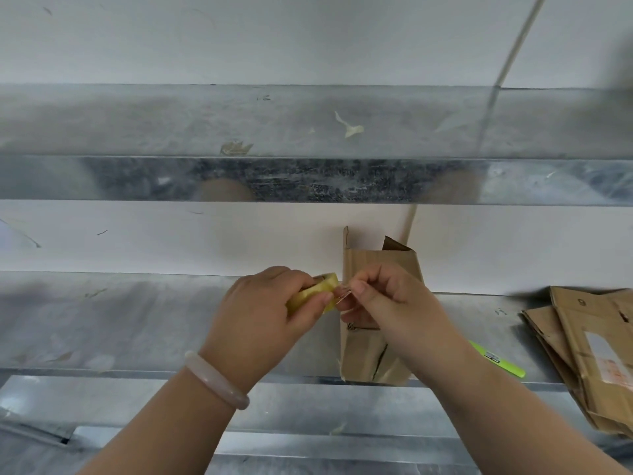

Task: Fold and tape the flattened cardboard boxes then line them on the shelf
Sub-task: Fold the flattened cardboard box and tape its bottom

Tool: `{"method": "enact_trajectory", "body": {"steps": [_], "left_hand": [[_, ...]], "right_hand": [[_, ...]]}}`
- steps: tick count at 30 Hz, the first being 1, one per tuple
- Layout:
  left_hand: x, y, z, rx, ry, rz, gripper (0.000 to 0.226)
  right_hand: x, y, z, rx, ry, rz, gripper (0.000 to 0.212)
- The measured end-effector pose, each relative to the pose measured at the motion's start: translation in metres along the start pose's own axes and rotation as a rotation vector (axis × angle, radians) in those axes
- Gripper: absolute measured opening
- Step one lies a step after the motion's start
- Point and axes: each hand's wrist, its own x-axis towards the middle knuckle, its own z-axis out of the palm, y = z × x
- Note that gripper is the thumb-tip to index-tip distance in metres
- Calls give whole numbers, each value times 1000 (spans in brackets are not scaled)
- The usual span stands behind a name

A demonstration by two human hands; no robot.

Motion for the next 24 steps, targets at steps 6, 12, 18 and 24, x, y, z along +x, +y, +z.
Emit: {"method": "enact_trajectory", "body": {"steps": [6,12,18,24], "left_hand": [[1,1,-8,2,-31,71,44],[-1,-1,-17,-154,-212,33,42],[-10,-8,-16,-289,-272,10,34],[-5,-3,-17,-38,-226,-105,29]], "right_hand": [[-1,-8,-5,289,-54,115,20],[-1,-11,-2,132,25,45,19],[-5,-13,-6,52,138,-32,22],[-15,-14,-10,72,179,-94,22]]}}
